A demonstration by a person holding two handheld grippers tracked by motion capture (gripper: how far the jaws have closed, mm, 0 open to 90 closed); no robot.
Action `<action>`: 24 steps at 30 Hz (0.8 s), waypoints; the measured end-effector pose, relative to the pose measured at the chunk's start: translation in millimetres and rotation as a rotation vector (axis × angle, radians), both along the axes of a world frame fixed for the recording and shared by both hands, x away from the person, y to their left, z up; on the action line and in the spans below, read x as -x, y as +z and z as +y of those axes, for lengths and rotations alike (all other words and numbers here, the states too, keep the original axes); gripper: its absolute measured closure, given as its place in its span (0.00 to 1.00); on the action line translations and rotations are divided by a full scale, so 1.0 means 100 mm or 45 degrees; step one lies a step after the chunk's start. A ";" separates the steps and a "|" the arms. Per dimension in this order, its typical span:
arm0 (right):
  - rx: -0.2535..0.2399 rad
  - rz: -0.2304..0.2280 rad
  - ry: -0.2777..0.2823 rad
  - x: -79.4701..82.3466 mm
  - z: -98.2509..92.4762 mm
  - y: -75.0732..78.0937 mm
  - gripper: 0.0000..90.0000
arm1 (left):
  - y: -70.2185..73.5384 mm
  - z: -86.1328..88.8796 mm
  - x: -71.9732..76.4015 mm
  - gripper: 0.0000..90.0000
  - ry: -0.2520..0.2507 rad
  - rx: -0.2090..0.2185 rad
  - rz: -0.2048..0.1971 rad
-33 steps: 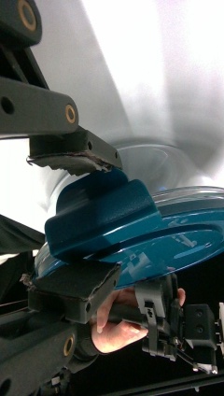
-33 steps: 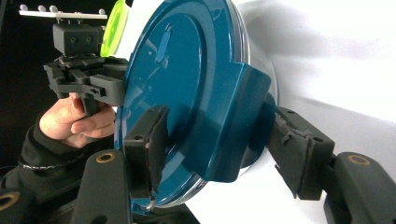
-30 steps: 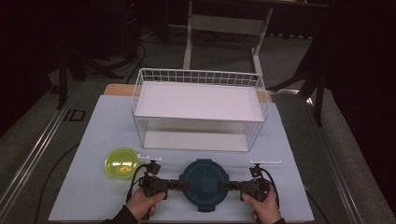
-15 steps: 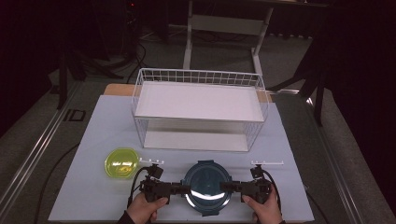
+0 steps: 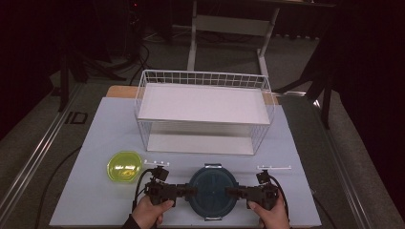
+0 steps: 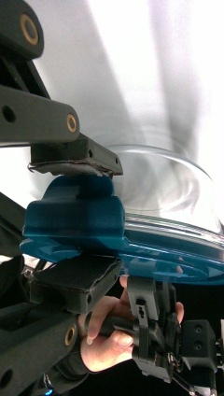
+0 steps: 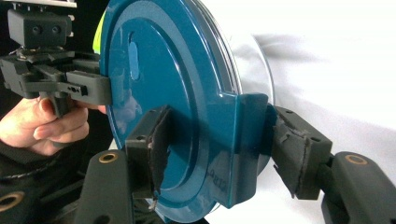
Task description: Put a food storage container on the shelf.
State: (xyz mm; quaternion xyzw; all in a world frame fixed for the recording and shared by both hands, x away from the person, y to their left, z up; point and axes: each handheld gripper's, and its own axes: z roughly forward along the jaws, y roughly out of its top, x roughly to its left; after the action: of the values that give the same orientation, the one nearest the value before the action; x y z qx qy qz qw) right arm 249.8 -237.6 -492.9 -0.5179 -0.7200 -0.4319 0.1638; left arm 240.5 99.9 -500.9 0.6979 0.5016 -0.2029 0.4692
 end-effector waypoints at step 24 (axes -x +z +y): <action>-0.020 -0.192 -0.033 -0.18 0.04 0.76 0.45 | 0.79 0.04 -0.20 0.56 0.044 0.032 -0.186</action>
State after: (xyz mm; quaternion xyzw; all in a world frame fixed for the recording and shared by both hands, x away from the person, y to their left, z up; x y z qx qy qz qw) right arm 267.4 -233.8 -416.8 -0.4919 -0.7202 -0.4773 0.1075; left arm 260.3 104.3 -422.2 0.6960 0.4754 -0.1496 0.5169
